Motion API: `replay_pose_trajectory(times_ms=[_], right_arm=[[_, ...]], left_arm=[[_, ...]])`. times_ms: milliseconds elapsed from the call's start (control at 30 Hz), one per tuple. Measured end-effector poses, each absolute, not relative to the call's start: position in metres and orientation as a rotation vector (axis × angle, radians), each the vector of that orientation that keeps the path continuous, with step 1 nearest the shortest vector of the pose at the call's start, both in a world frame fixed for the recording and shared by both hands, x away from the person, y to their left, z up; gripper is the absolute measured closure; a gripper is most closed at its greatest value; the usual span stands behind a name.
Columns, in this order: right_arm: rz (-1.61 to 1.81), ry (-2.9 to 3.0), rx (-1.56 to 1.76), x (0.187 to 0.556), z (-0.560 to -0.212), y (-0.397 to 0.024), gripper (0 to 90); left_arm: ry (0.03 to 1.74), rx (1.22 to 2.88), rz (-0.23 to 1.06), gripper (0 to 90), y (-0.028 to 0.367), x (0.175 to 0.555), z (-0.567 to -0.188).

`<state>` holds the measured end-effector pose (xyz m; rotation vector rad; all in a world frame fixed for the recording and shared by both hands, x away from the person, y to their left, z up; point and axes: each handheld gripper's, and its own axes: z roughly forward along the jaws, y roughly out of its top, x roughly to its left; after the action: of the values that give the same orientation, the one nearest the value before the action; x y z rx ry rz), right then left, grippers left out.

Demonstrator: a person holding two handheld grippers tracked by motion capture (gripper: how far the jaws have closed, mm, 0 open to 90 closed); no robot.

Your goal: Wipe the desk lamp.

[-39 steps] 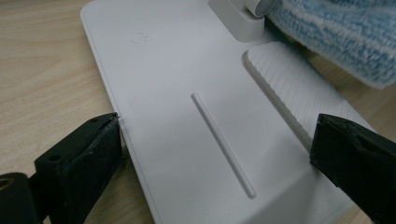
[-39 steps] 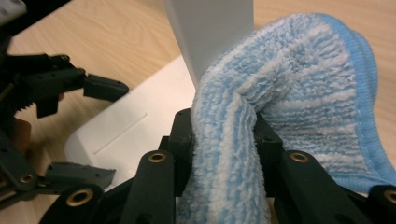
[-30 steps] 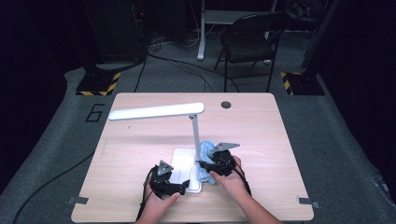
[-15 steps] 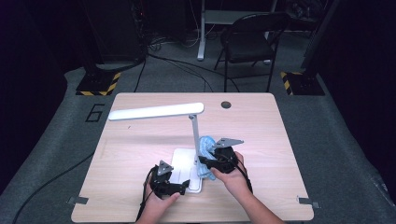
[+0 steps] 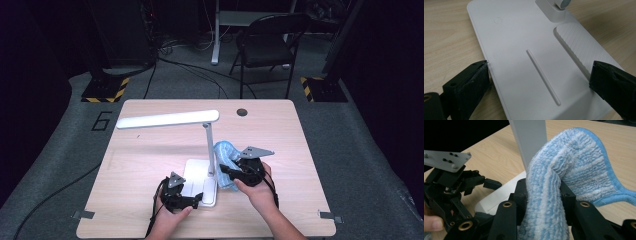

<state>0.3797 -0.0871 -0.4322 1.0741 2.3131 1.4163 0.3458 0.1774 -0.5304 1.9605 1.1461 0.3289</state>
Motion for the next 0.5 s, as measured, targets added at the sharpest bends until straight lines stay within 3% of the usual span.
replay_pose_trajectory(times_ms=[500], right_arm=[[1.379, 2.223, 1.143, 0.364, -0.448, -0.126, 66.2]], left_arm=[[1.145, 1.961, 0.329, 2.8, 0.178, 0.346, -0.53]])
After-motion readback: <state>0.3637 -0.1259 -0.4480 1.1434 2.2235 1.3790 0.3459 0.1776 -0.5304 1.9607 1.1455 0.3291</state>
